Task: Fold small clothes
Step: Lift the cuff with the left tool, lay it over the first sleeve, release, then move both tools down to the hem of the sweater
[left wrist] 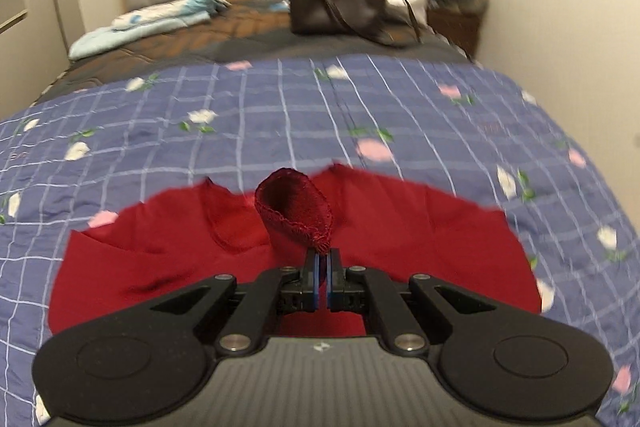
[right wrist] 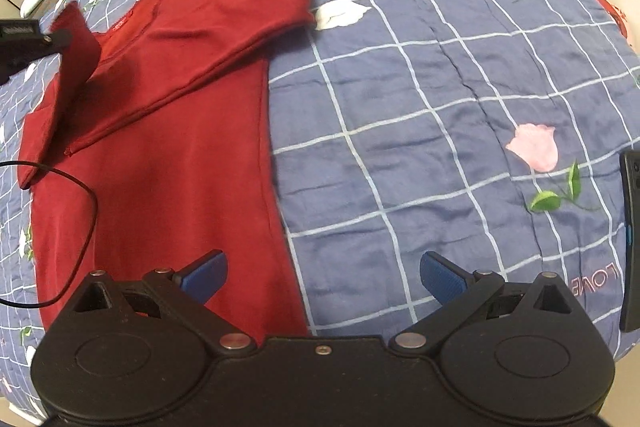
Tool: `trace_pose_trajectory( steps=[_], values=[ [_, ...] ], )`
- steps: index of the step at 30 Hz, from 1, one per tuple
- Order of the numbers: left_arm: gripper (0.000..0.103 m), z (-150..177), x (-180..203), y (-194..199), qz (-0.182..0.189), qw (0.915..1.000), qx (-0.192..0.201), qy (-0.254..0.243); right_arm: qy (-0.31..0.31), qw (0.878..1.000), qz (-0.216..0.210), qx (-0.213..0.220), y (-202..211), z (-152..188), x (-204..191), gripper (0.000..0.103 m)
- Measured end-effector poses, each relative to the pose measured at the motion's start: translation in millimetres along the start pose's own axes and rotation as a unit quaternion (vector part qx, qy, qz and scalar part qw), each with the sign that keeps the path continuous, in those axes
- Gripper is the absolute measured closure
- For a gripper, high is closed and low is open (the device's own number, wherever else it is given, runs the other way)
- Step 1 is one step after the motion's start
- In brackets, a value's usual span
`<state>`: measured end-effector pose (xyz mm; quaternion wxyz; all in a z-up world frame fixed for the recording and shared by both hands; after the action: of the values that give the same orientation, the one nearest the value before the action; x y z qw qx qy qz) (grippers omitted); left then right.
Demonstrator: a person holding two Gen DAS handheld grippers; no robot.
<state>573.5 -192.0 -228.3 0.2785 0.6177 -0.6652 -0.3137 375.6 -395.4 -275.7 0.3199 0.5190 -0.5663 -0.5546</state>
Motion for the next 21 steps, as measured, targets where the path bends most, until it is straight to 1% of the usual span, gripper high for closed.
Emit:
trace_pose_trajectory(
  steps=[3, 9, 10, 12, 14, 15, 16, 17, 18, 20, 21],
  values=[
    [0.101, 10.3, 6.6, -11.7, 0.012, 0.9995, -0.027, -0.010, 0.002, 1.000, -0.002, 0.000, 1.2, 1.5, -1.0, 0.001],
    [0.100, 23.1, 7.9, -27.4, 0.030, 0.9964, -0.079, -0.008, 0.006, 1.000, -0.004, -0.001, 2.7, 5.3, -3.3, 0.001],
    [0.098, 25.2, 7.9, -27.7, 0.033, 0.9957, -0.086, -0.007, 0.006, 1.000, -0.005, -0.001, 2.8, 5.3, -3.3, 0.001],
    [0.091, 28.7, 6.0, -27.9, 0.044, 0.9943, -0.097, -0.002, 0.007, 1.000, -0.005, -0.001, 3.6, 6.0, -3.8, 0.001],
    [0.078, 31.1, 3.8, -29.3, 0.055, 0.9926, -0.108, 0.005, 0.007, 1.000, -0.007, -0.001, 4.5, 6.5, -3.6, 0.001],
    [0.073, 33.1, 3.2, -28.7, 0.058, 0.9919, -0.113, 0.007, 0.007, 1.000, -0.007, -0.001, 4.9, 6.7, -3.8, 0.001],
    [0.067, 35.1, 1.5, -27.5, 0.058, 0.9915, -0.116, 0.010, 0.006, 1.000, -0.008, -0.001, 5.3, 6.8, -4.0, 0.001],
    [0.061, 36.1, 0.2, -26.1, 0.056, 0.9913, -0.118, 0.012, 0.006, 1.000, -0.008, -0.001, 5.7, 7.1, -4.3, 0.001],
    [0.058, 37.4, -1.6, -24.2, 0.055, 0.9911, -0.120, 0.014, 0.006, 1.000, -0.009, -0.001, 6.1, 7.3, -4.6, 0.001],
    [0.045, 40.0, -7.3, -19.0, 0.051, 0.9906, -0.125, 0.022, 0.007, 1.000, -0.011, -0.004, 6.0, 7.5, -5.6, 0.001],
    [0.040, 42.0, -11.5, -15.6, 0.045, 0.9905, -0.127, 0.027, 0.007, 1.000, -0.012, -0.006, 5.7, 7.7, -6.4, 0.001]
  ],
)
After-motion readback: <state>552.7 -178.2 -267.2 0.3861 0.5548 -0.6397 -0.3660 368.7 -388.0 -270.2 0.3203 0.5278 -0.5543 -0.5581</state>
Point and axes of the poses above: each gripper's, at about its wrist camera, not at the fingertips, and y roughly against the way its jaws point, x to its right, z to its underside, the point moved 5 cm from there along -y, roughly the way its jaws point, and after that the axes turned 3 degrees about -z, right-handed, at the moved point
